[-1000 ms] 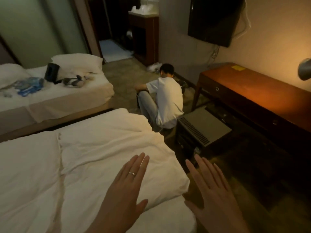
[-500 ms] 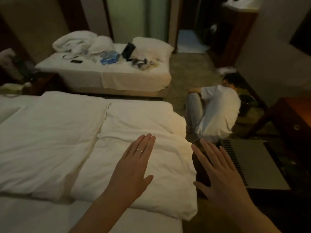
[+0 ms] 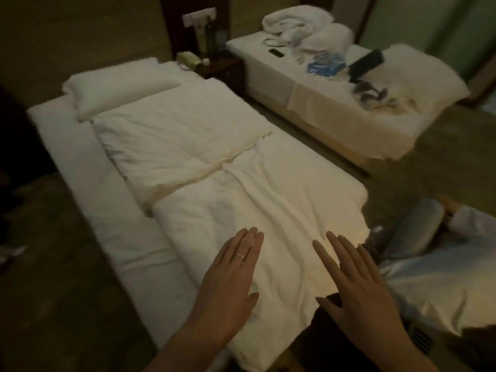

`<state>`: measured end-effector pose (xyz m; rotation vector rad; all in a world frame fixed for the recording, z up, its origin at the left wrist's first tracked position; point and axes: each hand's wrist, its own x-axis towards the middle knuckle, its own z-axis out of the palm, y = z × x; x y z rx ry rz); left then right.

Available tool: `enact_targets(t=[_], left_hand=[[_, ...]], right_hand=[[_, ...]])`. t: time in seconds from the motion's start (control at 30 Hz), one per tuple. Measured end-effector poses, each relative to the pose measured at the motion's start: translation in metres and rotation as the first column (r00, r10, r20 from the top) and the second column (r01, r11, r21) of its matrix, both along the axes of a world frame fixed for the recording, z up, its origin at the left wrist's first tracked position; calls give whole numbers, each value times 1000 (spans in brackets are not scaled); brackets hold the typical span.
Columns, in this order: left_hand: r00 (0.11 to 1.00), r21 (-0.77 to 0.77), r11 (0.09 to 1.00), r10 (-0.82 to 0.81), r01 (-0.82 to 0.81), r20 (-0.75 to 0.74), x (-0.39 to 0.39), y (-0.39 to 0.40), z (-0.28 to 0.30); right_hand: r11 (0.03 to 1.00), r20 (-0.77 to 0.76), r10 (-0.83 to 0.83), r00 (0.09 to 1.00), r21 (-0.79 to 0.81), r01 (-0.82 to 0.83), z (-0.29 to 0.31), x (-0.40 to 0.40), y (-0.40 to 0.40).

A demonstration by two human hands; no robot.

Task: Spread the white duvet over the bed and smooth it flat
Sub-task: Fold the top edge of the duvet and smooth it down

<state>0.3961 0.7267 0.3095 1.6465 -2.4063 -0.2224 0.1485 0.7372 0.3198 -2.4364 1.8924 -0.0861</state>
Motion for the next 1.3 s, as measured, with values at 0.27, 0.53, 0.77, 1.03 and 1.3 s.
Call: enact_targets(t=[0.27, 0.53, 0.77, 1.03, 1.3], left_hand=[[989, 60, 988, 144, -143, -16, -43, 39, -35], [945, 197, 928, 327, -316, -24, -125, 36, -99], [817, 399, 760, 575, -513, -43, -245, -38, -221], [764, 419, 664, 632, -620, 129, -341, -84, -397], [793, 218, 763, 577, -609, 195, -330, -123, -489]], right_hand=[[982, -61, 170, 984, 92, -164, -28, -59, -13], [929, -157, 296, 942, 278, -245, -90, -145, -78], [824, -163, 478, 863, 422, -377, -238, -219, -185], [782, -112, 583, 804, 347, -518, -414, -268, -231], [665, -53, 746, 663, 78, -742, -490, -271, -288]])
